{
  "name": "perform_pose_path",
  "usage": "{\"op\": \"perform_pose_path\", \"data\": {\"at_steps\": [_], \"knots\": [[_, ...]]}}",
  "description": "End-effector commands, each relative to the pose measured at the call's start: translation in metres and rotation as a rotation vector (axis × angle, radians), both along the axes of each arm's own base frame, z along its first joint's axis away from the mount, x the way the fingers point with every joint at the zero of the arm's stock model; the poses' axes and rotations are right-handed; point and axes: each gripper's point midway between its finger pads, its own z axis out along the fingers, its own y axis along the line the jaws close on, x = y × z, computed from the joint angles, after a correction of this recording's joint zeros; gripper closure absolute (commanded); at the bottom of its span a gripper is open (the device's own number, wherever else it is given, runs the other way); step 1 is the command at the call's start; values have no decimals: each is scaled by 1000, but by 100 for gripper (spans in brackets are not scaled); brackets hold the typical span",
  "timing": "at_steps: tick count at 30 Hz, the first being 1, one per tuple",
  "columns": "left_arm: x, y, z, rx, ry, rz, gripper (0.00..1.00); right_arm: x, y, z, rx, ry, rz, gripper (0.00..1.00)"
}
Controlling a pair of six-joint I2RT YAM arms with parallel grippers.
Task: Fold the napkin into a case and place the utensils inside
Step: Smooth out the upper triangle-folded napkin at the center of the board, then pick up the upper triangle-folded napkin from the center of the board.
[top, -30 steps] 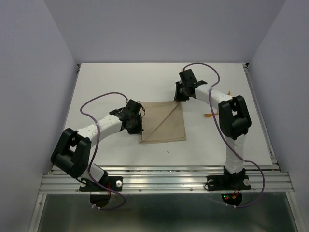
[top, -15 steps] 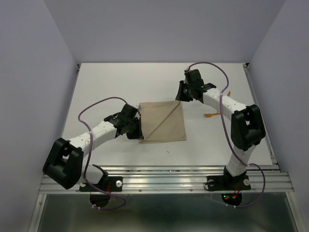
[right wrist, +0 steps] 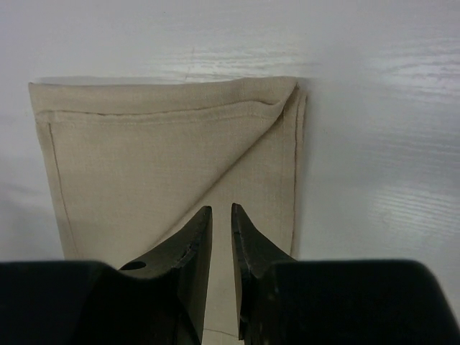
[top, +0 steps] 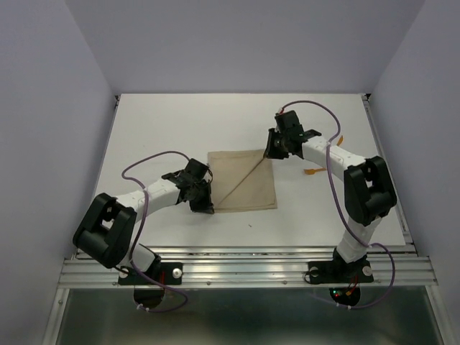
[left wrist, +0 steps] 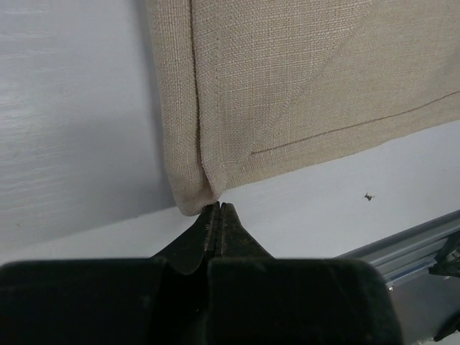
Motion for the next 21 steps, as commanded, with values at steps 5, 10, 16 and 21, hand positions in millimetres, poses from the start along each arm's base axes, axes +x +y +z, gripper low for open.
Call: {"op": "perform_pose_path", "data": {"at_steps": [5,10,16,21], "knots": [[33,2,67,13,-187,15,100,-19,-18,17,-23,-56,-35,76],[49,12,67,45,-197,69,100,-32,-17,13,-35,-44,-32,76],[59,27,43,-5,-156,149,40,-37,-7,19,-28,-54,-8,76],[58,23,29,-18,-135,123,38,-38,-2,21,-26,-54,0,76]]}}
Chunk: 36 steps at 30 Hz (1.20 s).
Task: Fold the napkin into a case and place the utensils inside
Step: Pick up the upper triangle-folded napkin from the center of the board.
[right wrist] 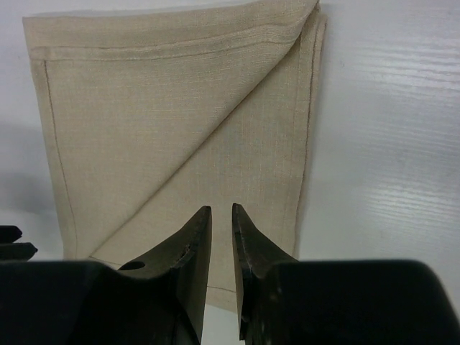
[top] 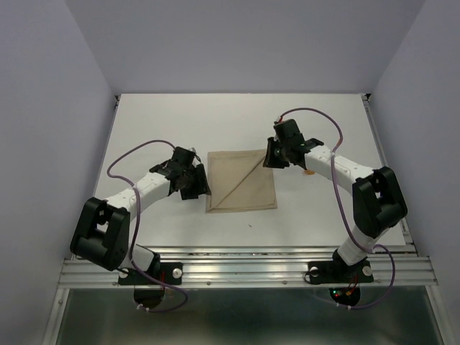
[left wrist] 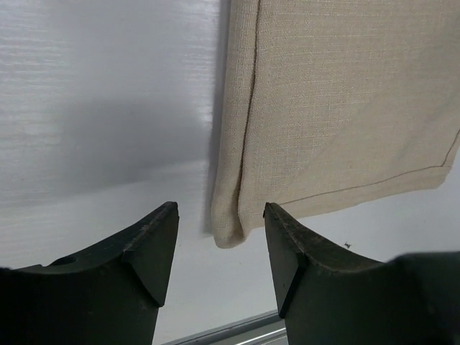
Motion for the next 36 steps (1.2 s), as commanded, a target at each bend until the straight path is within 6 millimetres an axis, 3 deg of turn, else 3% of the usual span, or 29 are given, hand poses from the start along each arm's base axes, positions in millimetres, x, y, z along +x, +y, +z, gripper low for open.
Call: {"op": "perform_pose_path", "data": {"at_steps": [1,5,9,13,14,18,20,26,27,28,30,32,33,34,36], "knots": [[-4,-10,-15,-28,29,-45,38,4,8,23,24,-61,-1,76],[-13,-15,-31,-36,66,-71,38,4,13,25,30,-63,4,76],[-20,-20,-34,-63,72,-80,39,2,23,28,34,-66,24,76],[-30,-30,-40,-91,104,-100,52,3,34,27,17,-72,34,76],[-35,-37,-40,-99,106,-119,57,5,35,28,19,-75,34,76],[-38,-47,-20,-145,81,-140,60,3,43,27,19,-71,48,76],[-31,-43,-6,-115,55,-130,59,2,43,27,21,-68,47,76],[31,-10,43,-50,-83,-30,43,2,42,34,27,-83,45,76],[44,1,39,-41,-69,10,43,2,43,36,32,-85,45,76],[58,3,48,-43,-96,18,42,0,47,36,32,-84,53,76],[75,7,39,-24,-79,20,40,0,46,37,35,-84,48,76],[96,3,47,-26,-106,16,37,-2,51,38,37,-84,58,76],[101,1,37,-16,-83,4,35,-2,51,39,37,-86,57,76],[112,-4,43,-25,-101,-8,27,-2,50,39,35,-88,55,76],[120,-8,37,-22,-90,-25,26,-4,53,39,35,-87,62,76]]}}
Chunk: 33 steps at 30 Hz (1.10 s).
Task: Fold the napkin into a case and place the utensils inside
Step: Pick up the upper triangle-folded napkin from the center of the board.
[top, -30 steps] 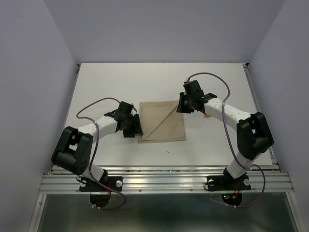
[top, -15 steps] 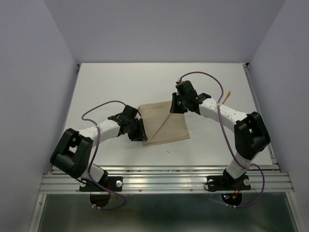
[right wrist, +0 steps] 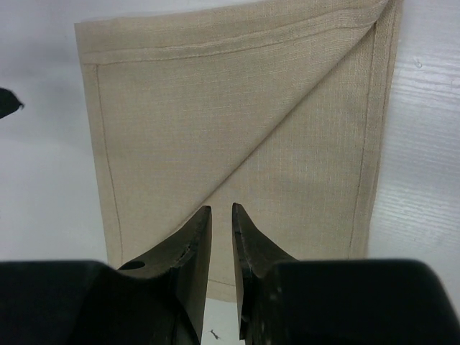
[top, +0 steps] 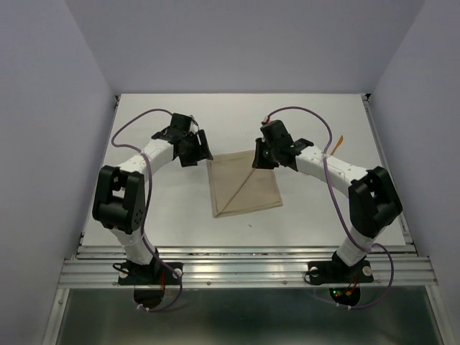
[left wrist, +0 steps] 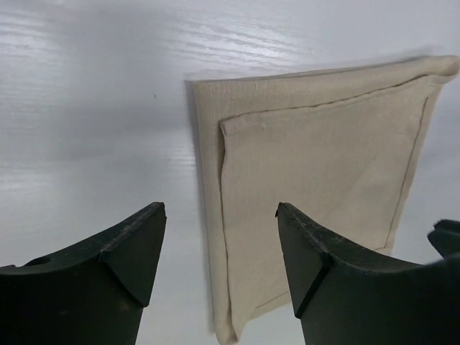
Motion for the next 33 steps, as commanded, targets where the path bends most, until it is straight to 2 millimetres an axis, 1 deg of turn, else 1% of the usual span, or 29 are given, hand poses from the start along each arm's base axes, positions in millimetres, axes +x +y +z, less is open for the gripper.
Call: {"op": "perform_pose_path", "data": {"at_steps": [1,2,3,5,7,8,10,12,14,17,19,23,27,29,31,33], "knots": [[12,-10,-12,28,22,-96,25,7,12,27,32,-60,-4,76],[18,-13,-13,28,17,-103,25,7,12,28,32,-62,-4,76],[19,-11,-24,44,44,-103,25,7,12,27,32,-59,-5,76],[22,-11,-31,55,52,-114,27,7,12,27,32,-57,-4,76],[23,-9,-42,74,72,-109,32,7,12,26,31,-55,-4,76],[24,-9,-44,76,73,-110,37,4,15,25,27,-53,5,76],[24,-7,-51,88,86,-103,44,3,14,25,27,-51,2,76],[24,-9,-56,83,97,-115,46,3,14,25,25,-50,1,76],[23,-11,-59,76,104,-124,47,3,13,25,24,-51,-2,76],[23,-13,-54,66,89,-130,47,3,13,25,25,-51,-6,76],[23,-15,-49,55,74,-132,47,1,16,25,27,-49,1,76],[23,-19,-48,31,62,-142,47,-1,20,23,24,-46,8,76],[20,-28,-46,22,52,-167,44,-1,20,22,23,-43,7,76],[21,-32,-45,17,47,-166,42,-3,24,21,23,-42,16,76],[20,-32,-49,25,57,-161,42,-3,24,20,21,-40,16,76],[20,-27,-56,61,74,-140,42,-4,23,20,21,-40,16,76]]}}
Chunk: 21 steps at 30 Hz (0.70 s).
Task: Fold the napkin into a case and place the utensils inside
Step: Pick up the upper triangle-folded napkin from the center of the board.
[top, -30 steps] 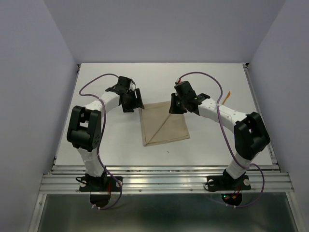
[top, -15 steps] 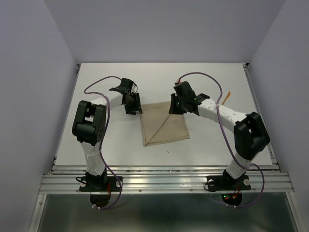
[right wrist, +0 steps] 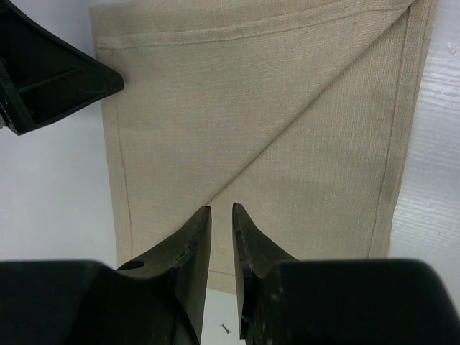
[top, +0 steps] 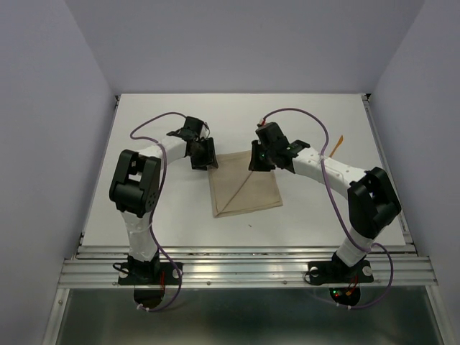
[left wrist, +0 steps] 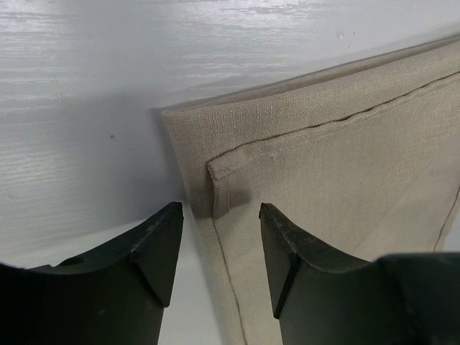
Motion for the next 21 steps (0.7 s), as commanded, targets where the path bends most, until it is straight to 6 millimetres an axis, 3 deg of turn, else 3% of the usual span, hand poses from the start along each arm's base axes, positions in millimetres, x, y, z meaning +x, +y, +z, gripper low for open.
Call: {"op": "perform_pose_path", "data": {"at_steps": [1,6,13,21], "knots": [[5,-1,7,26,-32,5,42,7,9,18,23,-42,-5,76],[4,2,-4,89,-23,23,45,7,8,16,21,-40,-9,76],[0,3,-22,103,15,35,67,4,9,19,23,-48,-5,76],[-3,-8,-25,72,29,20,74,3,8,19,21,-47,-6,76]]}}
